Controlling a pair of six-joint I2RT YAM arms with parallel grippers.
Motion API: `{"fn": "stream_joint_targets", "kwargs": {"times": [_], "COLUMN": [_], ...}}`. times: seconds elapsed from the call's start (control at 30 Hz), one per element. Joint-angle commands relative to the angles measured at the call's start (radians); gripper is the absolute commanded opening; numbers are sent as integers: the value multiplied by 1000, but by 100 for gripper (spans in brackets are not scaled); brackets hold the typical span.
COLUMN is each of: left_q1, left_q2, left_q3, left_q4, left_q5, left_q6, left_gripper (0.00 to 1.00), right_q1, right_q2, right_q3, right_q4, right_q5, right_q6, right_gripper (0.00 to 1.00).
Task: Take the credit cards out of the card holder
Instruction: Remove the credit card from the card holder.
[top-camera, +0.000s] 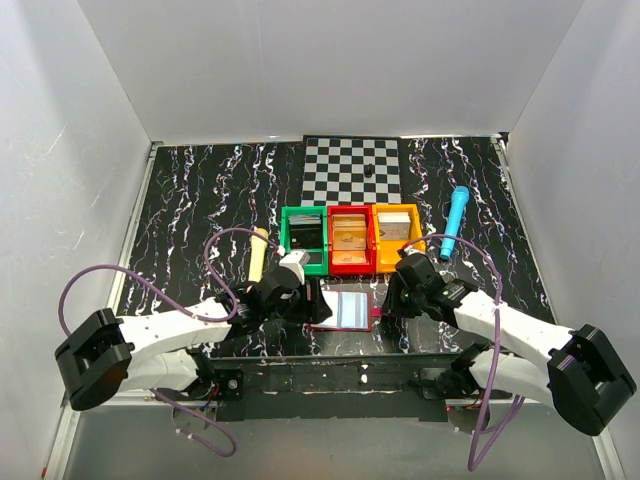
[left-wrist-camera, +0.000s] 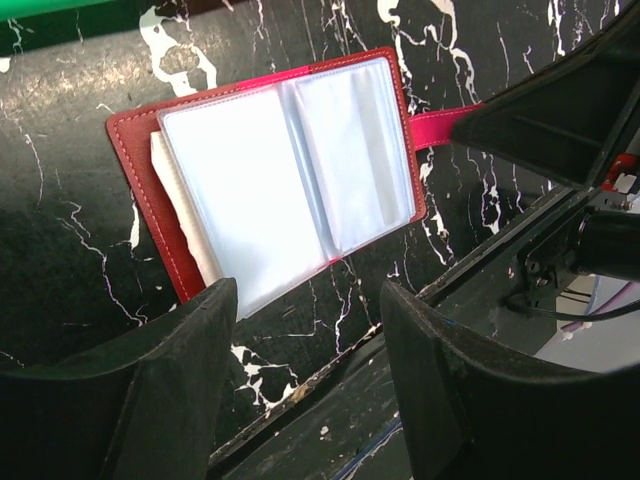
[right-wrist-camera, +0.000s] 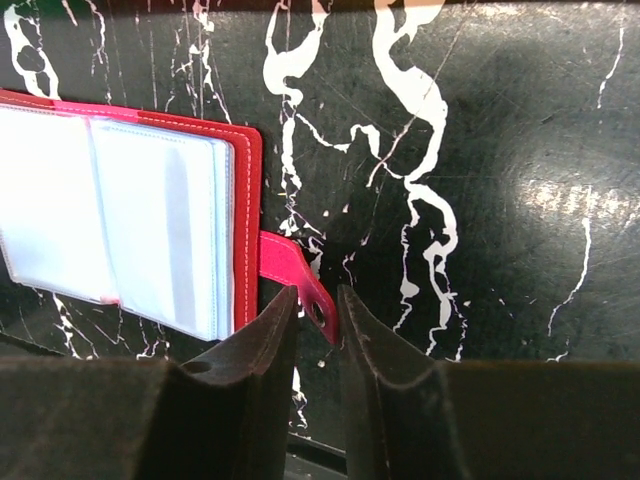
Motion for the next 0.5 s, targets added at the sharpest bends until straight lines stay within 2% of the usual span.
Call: {"fn": "stream_joint_targets", "kwargs": {"times": [0.0,0.13,0.17,0.27,0.47], "left_q1": [-5,-6,-6,-6,-6], "left_q2": [10,29,35,58,114], "left_q3": [50,66,73,89,132], "left_q4": [17,20,24,28,36], "left_q5": [-11,-3,1,12,33], "left_q6": [26,37,40,48,57], "left_gripper": [58,58,58,58,59], "right_q1": [-2,-2,-3,0,0], "right_q2": [-10,-28,-34,-53,-94], "right_q3": [46,40,37,40,78], "right_q4": [18,2,-1,-8,-25], "right_q5": [-29,-38,-41,-56,-147], "right_q6": [-16,-21,-21,-27,-84], "right_gripper": [27,22,15,1,1]}}
